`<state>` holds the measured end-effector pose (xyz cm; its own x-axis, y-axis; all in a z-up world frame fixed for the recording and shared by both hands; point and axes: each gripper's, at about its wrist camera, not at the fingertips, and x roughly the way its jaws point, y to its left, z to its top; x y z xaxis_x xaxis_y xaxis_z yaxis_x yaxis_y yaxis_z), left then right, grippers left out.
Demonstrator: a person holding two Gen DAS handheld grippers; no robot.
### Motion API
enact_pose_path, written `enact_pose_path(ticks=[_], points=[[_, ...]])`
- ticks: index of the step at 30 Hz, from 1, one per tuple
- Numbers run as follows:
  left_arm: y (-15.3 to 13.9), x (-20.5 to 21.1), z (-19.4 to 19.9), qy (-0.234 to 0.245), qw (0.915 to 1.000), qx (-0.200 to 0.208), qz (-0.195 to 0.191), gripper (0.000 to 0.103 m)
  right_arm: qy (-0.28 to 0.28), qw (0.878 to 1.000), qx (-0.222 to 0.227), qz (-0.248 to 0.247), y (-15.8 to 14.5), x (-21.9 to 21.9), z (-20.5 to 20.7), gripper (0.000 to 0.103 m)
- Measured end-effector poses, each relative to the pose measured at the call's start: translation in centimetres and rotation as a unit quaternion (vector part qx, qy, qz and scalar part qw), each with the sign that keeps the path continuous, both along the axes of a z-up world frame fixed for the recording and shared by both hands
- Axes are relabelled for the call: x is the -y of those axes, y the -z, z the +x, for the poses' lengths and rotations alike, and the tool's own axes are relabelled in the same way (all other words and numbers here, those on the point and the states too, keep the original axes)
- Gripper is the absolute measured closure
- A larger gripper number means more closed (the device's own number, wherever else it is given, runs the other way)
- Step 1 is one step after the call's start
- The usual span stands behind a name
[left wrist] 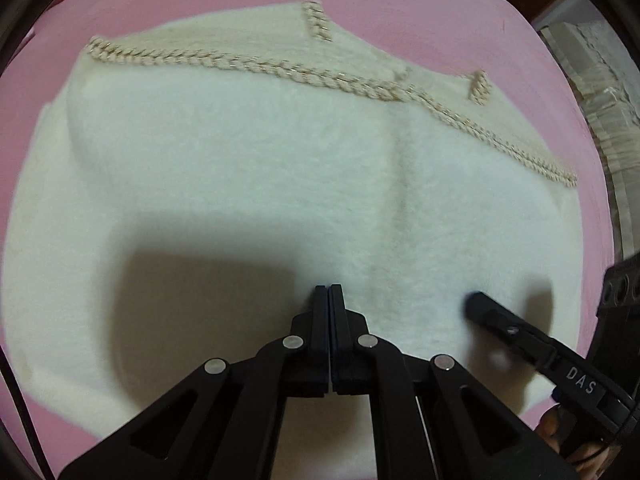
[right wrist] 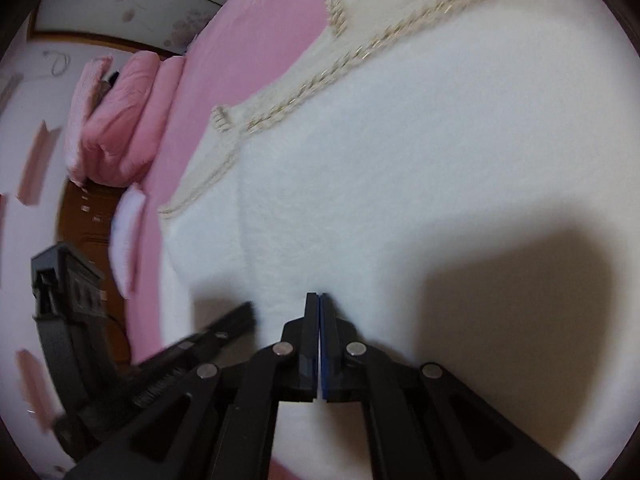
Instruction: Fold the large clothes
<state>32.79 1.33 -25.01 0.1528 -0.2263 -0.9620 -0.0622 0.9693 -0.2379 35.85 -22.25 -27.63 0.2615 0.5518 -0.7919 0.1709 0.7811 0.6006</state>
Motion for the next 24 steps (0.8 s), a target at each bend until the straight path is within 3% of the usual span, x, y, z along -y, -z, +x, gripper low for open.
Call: enact_pose_path(ticks=[4,5,6,7,8,9,10,11,12,13,14,17,20,22,24], points=[[-0.1,-1.9,0.6,0.006,0.9995,-0.010,-0.028,0.102,0.029,1.000,-0.006,0.007,-0.3,5.7,-1.1,0.103],[-0.3,-2.6,0.7,0.009,0.9995,-0.012,-0.028,0.102,0.044,0.999,-0.014,-0.013,-0.6,7.8,-1.5,0.103],[-0.6,-3.3,0.9,0.009,0.9999,-0.009,-0.002,0.102,0.054,0.997,-0.017,-0.048,-1.0,9.6,-1.9,0.103],[-0.8,-4.4,1.0,0.007,0.9983,-0.001,0.057,0.102,0.060,0.995,-0.017,-0.078,-1.4,11.7,-2.4,0.103],[-0.9,-5.7,1.1,0.004,0.9845,0.020,0.174,0.102,0.072,0.992,-0.024,-0.101,-1.7,14.0,-3.0,0.103],[-0.6,-7.2,1.1,0.000,0.9667,0.041,0.253,0.102,0.087,0.988,-0.034,-0.120,-1.9,15.6,-3.6,0.103],[0.2,-8.8,1.1,-0.007,0.9549,0.038,0.294,0.101,0.102,0.987,-0.041,-0.120,-2.0,17.5,-4.2,0.103],[1.4,-11.0,1.1,-0.013,0.9577,0.019,0.287,0.102,0.116,0.987,-0.046,-0.106,-2.0,18.8,-4.8,0.103],[2.0,-12.7,1.0,-0.016,0.9724,0.015,0.232,0.102,0.124,0.987,-0.051,-0.087,-1.9,19.4,-5.2,0.103],[1.8,-13.8,0.7,-0.021,0.9803,0.023,0.195,0.102,0.126,0.987,-0.054,-0.085,-2.0,19.3,-5.3,0.103],[1.6,-13.8,0.7,-0.018,0.9813,0.022,0.191,0.102,0.119,0.986,-0.054,-0.100,-2.2,18.9,-5.2,0.103],[1.9,-12.9,0.7,0.002,0.9750,0.011,0.222,0.102,0.079,0.978,-0.051,-0.184,-2.8,16.2,-4.3,0.103],[2.6,-11.4,0.6,0.004,0.9706,0.027,0.239,0.103,0.084,0.968,-0.057,-0.232,-3.4,14.4,-3.9,0.103],[3.0,-12.0,-0.8,0.002,0.9689,0.048,0.243,0.103,0.086,0.967,-0.049,-0.233,-4.2,12.3,-3.7,0.103],[3.3,-11.9,-1.7,-0.006,0.9677,0.070,0.242,0.103,0.080,0.980,-0.039,-0.179,-4.5,9.5,-3.6,0.103]])
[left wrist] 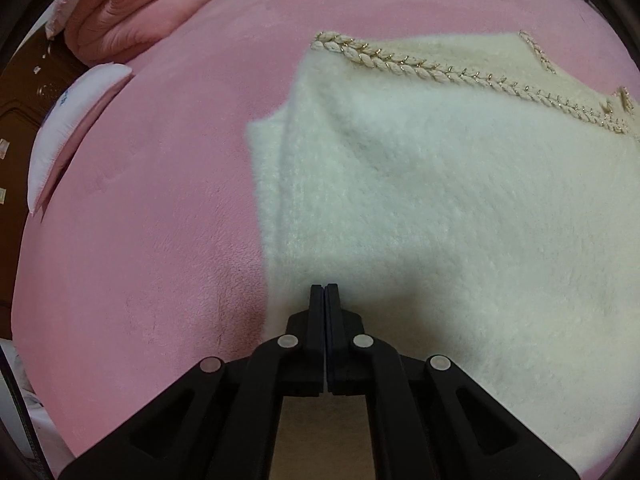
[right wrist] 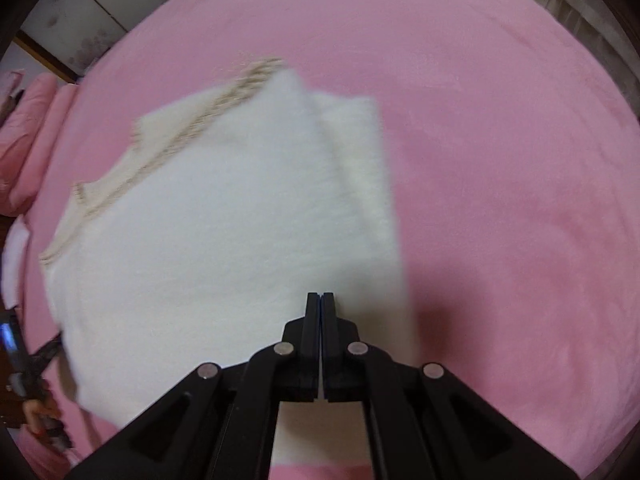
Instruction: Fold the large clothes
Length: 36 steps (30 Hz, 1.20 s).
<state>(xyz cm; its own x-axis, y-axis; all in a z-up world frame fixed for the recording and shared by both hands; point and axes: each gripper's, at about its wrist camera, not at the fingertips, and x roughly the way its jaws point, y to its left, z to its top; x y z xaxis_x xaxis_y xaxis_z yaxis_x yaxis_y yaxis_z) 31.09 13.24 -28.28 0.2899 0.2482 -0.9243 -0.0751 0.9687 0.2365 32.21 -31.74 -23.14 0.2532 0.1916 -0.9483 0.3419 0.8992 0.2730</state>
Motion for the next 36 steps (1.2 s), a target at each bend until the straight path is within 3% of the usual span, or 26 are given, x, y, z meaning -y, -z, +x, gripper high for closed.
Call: enact_pose_path(ticks=[2,5,7,12,16,19,22,29,32,36], points=[[-0.1,0.0,-0.8,-0.005,0.9999,0.011,-0.003,0.103,-0.013,0.997,0.009,0.071,0.3,-4.2,0.4,0.103],[0.0,-0.2,-0.7,-0.013,0.9998,0.009,-0.013,0.103,-0.053,0.991,-0.002,0.119,1.3,-10.0,1.8,0.103],[0.1,-0.2,-0.9,-0.014,0.9996,0.009,-0.021,0.103,-0.078,0.990,0.001,0.117,1.4,-13.5,2.8,0.103],[0.3,-0.7,-1.2,0.000,0.9996,0.022,-0.020,0.103,-0.111,0.993,-0.001,0.050,0.5,-19.5,5.8,0.103],[0.1,-1.6,-1.7,-0.003,0.9988,0.032,-0.038,0.103,-0.129,0.991,-0.025,0.010,1.3,-20.5,7.5,0.103],[-0.6,-2.5,-1.9,-0.007,0.9973,0.041,-0.060,0.103,-0.174,0.983,-0.062,-0.020,2.8,-21.3,8.9,0.103],[-0.6,-3.3,-0.9,-0.008,0.9962,0.045,-0.075,0.103,-0.167,0.981,-0.093,-0.020,4.3,-21.6,10.2,0.103],[-0.9,-3.3,-1.5,-0.015,0.9920,0.052,-0.114,0.103,-0.196,0.973,-0.109,-0.058,5.4,-23.3,12.0,0.103],[-0.7,-4.3,-1.1,-0.019,0.9902,0.048,-0.130,0.103,-0.195,0.973,-0.111,-0.050,5.8,-23.9,12.6,0.103],[-0.8,-5.6,-0.9,-0.030,0.9861,0.039,-0.159,0.103,-0.166,0.979,-0.117,-0.003,6.2,-22.1,12.9,0.103]])
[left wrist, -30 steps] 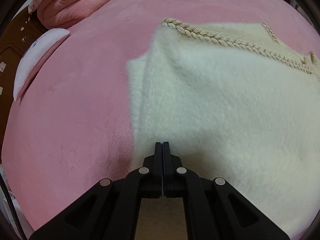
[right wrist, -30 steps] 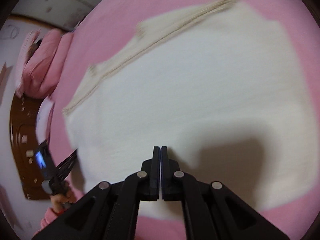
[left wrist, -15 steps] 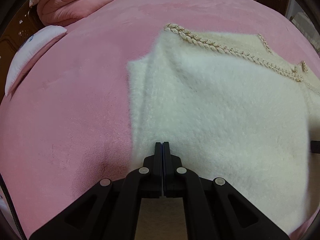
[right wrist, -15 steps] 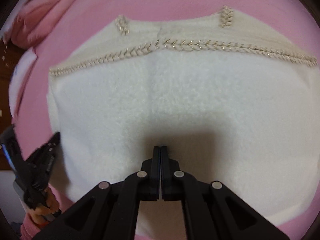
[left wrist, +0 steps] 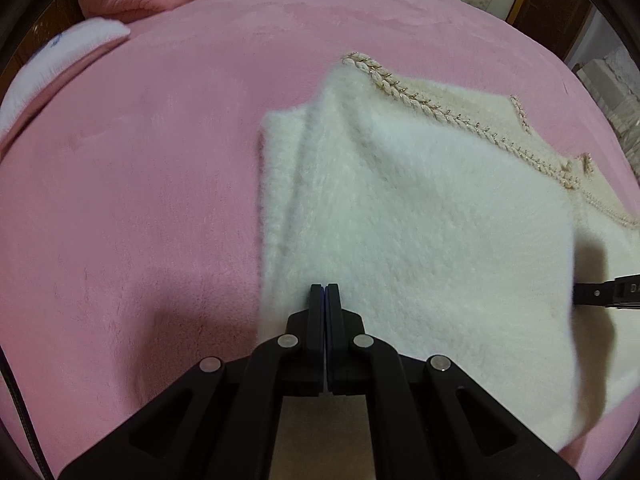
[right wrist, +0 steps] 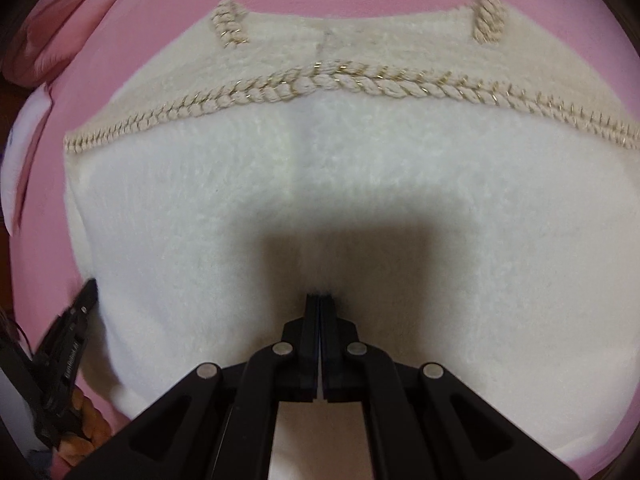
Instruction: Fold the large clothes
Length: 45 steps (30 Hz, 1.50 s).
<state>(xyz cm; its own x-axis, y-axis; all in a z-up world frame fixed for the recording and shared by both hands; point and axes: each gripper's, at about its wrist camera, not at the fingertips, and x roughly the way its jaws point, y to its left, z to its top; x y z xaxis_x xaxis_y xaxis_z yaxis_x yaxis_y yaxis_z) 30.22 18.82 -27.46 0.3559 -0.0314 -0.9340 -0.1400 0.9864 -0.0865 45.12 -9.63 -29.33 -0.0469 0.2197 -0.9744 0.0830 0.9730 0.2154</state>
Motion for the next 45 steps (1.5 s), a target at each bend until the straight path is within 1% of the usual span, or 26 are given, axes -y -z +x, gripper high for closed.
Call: enact_pose_path(ticks=[1,2,3,4,5,6,8,10,11,12,14,16,20,21,22,23,25,27,30,32,33,34,36,39,42,45], points=[[-0.3,-0.4,-0.4,-0.011,0.9997,-0.008,-0.019,0.103,0.002,1.000,-0.002,0.006,0.1,0.3,0.1,0.103],[-0.9,-1.1,-1.2,-0.034,0.9979,-0.010,-0.053,0.102,0.001,1.000,-0.003,0.009,0.1,0.4,0.2,0.103],[-1.3,-1.6,-2.2,-0.051,0.9952,-0.009,-0.082,0.096,-0.003,1.000,-0.004,0.007,0.1,0.3,0.3,0.103],[-1.8,-2.4,-3.9,-0.079,0.9888,-0.004,-0.127,0.093,-0.007,1.000,-0.004,0.002,0.1,0.2,0.4,0.103],[-1.9,-2.8,-5.3,-0.096,0.9841,-0.004,-0.149,0.087,-0.015,1.000,-0.005,-0.006,0.1,0.0,0.5,0.103],[-2.1,-3.1,-6.5,-0.108,0.9805,-0.005,-0.164,0.081,-0.022,1.000,-0.007,-0.013,-0.1,-0.1,0.9,0.103],[-2.2,-3.4,-9.5,-0.138,0.9744,-0.016,-0.177,0.069,-0.031,0.999,-0.011,-0.023,-0.3,-0.6,1.3,0.103],[-1.8,-3.4,-12.2,-0.161,0.9655,-0.029,-0.203,0.066,-0.031,0.999,-0.012,-0.026,-0.3,-0.6,1.5,0.103],[-1.5,-3.3,-12.9,-0.167,0.9626,-0.039,-0.210,0.057,-0.029,0.999,-0.011,-0.027,-0.4,-0.7,1.5,0.103],[-0.9,-3.3,-13.8,-0.173,0.9576,-0.053,-0.225,0.054,-0.027,0.999,-0.009,-0.030,-0.5,-0.8,1.5,0.103],[0.1,-3.3,-14.7,-0.183,0.9507,-0.070,-0.240,0.054,-0.026,0.999,-0.006,-0.040,-0.2,-3.3,1.3,0.103],[0.4,-3.6,-15.2,-0.194,0.9444,-0.073,-0.255,0.054,-0.029,0.998,-0.004,-0.055,-0.3,-4.4,1.0,0.103],[1.0,-4.1,-13.8,-0.182,0.9392,-0.043,-0.288,0.051,-0.031,0.997,0.004,-0.068,-0.2,-5.6,0.9,0.103],[1.3,-4.2,-13.2,-0.177,0.9357,-0.034,-0.304,0.051,-0.030,0.997,0.006,-0.065,-0.2,-5.7,0.8,0.103],[1.7,-4.3,-12.7,-0.174,0.9312,-0.030,-0.319,0.051,-0.029,0.998,0.009,-0.061,-0.1,-5.9,0.7,0.103],[2.1,-4.4,-12.2,-0.177,0.9245,-0.025,-0.337,0.051,-0.029,0.998,0.012,-0.058,-0.2,-5.7,0.4,0.103],[3.2,-4.6,-11.5,-0.194,0.9054,-0.016,-0.377,0.050,-0.026,0.998,0.018,-0.054,-0.6,-4.8,-0.5,0.103],[3.8,-4.7,-10.4,-0.201,0.8956,-0.007,-0.397,0.050,-0.019,0.998,0.027,-0.055,-1.1,-4.2,-1.2,0.103],[4.3,-4.2,-9.0,-0.201,0.8958,0.007,-0.396,0.050,-0.011,0.997,0.042,-0.066,-1.4,-4.3,-2.0,0.103],[4.5,-3.6,-7.7,-0.194,0.9015,0.018,-0.386,0.051,-0.010,0.996,0.051,-0.075,-1.7,-4.4,-3.4,0.103],[4.6,-3.3,-7.1,-0.192,0.9058,0.020,-0.377,0.052,-0.011,0.995,0.054,-0.080,-1.2,-5.6,-3.4,0.103],[4.7,-3.1,-6.6,-0.193,0.9096,0.019,-0.367,0.056,-0.013,0.995,0.057,-0.084,-2.0,-5.1,-3.9,0.103],[5.0,-2.3,-5.5,-0.197,0.9142,0.011,-0.354,0.061,-0.024,0.993,0.064,-0.094,-2.3,-5.5,-4.4,0.103],[4.2,-1.9,-5.3,-0.207,0.9177,0.010,-0.339,0.068,-0.038,0.991,0.073,-0.107,-2.5,-6.5,-5.1,0.103],[3.6,-1.5,-5.2,-0.215,0.9214,0.010,-0.324,0.070,-0.037,0.991,0.076,-0.107,-2.9,-7.1,-5.8,0.103],[3.2,-0.9,-5.0,-0.229,0.9226,0.007,-0.310,0.071,-0.037,0.991,0.078,-0.106,-3.0,-7.4,-6.3,0.103]])
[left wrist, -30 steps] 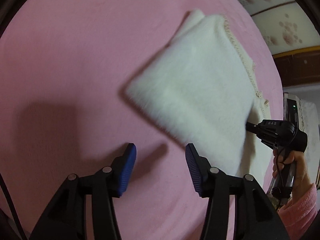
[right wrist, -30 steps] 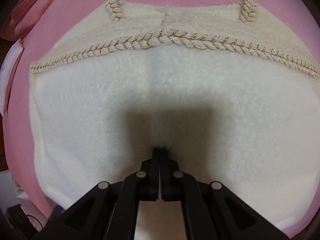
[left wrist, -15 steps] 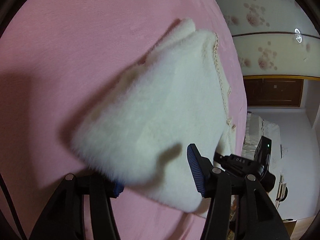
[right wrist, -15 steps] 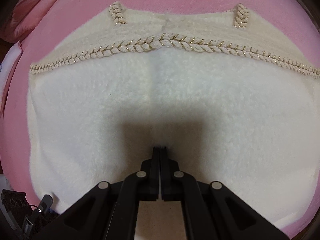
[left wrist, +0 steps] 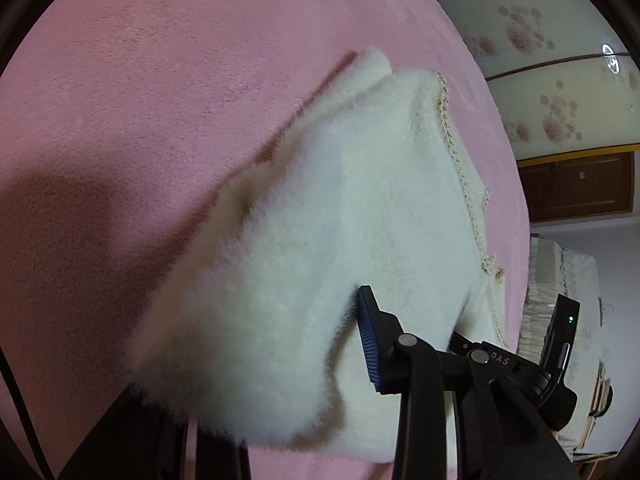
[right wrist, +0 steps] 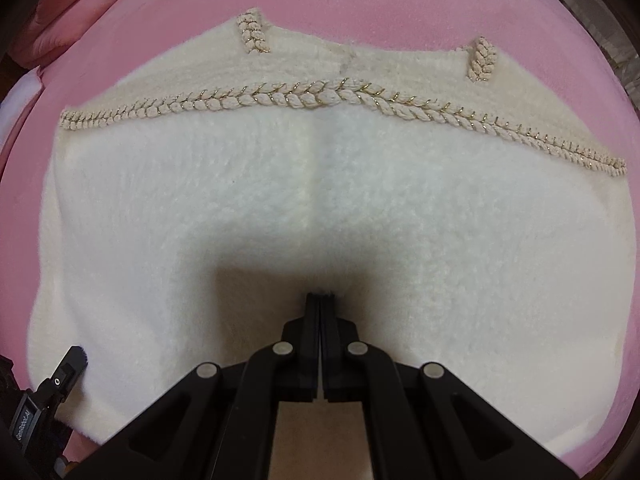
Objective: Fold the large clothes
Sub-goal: 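Grasp the folded corner of the cardigan with the left gripper, then lift the held corner upward with the left gripper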
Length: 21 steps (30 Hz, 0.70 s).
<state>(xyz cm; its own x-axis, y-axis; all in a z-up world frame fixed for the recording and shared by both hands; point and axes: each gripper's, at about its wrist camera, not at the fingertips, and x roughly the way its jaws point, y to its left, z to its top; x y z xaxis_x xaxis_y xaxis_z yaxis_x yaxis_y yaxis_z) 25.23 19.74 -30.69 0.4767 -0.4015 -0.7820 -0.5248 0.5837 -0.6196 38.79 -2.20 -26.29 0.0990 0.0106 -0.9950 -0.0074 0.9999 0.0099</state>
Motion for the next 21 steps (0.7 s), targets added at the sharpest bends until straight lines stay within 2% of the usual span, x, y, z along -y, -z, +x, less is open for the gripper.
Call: enact_pose_path(ticks=[6,10,16,18,21], points=[[-1.6,1.0,-0.3,-0.012,0.9994,-0.007,0.031,0.073,-0.005,1.000,0.011,-0.003,0.1,0.3,0.2,0.103],[-3.2,2.2,0.0,-0.004,0.9968,-0.005,0.079,0.075,-0.011,1.000,0.017,-0.006,0.2,0.1,0.2,0.103],[-4.8,3.5,0.0,-0.001,0.9940,0.013,0.109,0.084,-0.004,0.998,0.028,0.050,-0.7,1.8,-0.5,0.103],[-5.5,4.2,-0.2,-0.005,0.9910,0.021,0.132,0.085,-0.008,0.997,0.034,0.073,-0.8,2.4,-1.1,0.103],[-7.6,6.4,-0.2,-0.004,0.9802,0.031,0.195,0.087,-0.024,0.994,0.048,0.092,-1.0,2.9,-1.9,0.103]])
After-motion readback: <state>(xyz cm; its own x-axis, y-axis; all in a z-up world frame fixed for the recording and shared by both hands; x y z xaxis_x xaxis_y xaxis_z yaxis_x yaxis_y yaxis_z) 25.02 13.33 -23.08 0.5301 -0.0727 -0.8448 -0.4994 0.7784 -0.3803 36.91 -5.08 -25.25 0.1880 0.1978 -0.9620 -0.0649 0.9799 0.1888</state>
